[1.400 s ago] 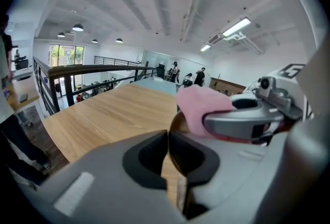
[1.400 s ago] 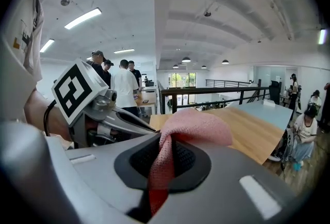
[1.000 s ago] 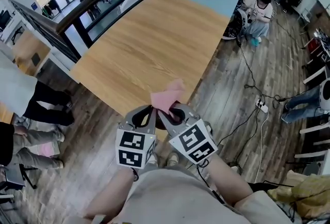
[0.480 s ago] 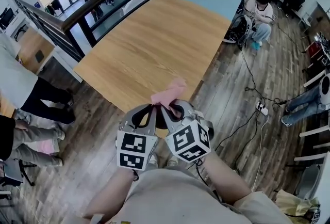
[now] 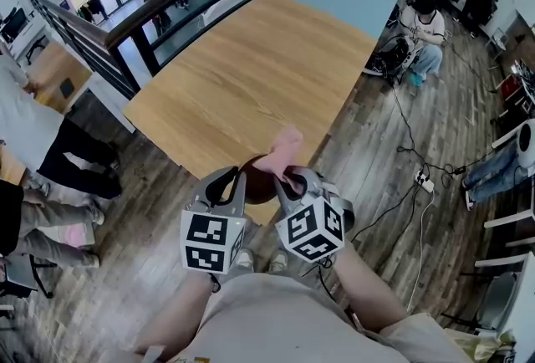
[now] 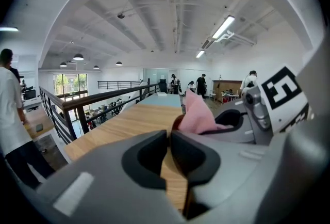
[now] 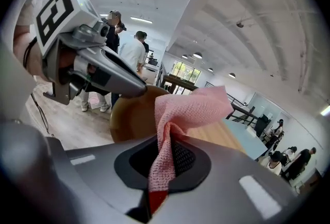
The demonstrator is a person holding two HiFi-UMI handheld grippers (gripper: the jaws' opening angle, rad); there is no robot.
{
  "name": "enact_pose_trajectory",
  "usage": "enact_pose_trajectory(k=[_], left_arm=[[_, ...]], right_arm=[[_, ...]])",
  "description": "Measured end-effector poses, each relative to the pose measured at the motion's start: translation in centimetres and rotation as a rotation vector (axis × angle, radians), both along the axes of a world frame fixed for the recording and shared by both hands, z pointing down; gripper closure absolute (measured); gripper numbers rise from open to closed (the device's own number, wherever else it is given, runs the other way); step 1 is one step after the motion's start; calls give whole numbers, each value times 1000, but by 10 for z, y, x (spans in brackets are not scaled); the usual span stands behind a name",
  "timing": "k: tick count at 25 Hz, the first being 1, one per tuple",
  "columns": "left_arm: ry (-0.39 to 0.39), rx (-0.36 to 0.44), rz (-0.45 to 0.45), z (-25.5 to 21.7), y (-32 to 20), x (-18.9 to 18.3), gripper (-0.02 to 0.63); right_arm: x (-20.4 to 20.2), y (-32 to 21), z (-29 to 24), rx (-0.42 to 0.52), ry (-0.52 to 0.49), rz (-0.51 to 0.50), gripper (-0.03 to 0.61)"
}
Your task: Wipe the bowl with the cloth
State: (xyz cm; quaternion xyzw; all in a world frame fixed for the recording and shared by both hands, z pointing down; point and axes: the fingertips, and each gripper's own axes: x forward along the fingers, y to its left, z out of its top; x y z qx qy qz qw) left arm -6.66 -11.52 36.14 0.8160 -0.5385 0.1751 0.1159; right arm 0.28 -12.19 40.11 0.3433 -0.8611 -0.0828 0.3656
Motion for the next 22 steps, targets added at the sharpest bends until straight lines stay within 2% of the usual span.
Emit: enact_pose_trajectory(k=[11, 22], left_arm=[[31, 1, -38, 1, -20, -14, 584], [53, -34, 14, 13, -18, -4, 586]], right_arm=[[-22, 20, 34, -110, 67, -93, 565], [-65, 23, 30, -115, 50, -223, 565]])
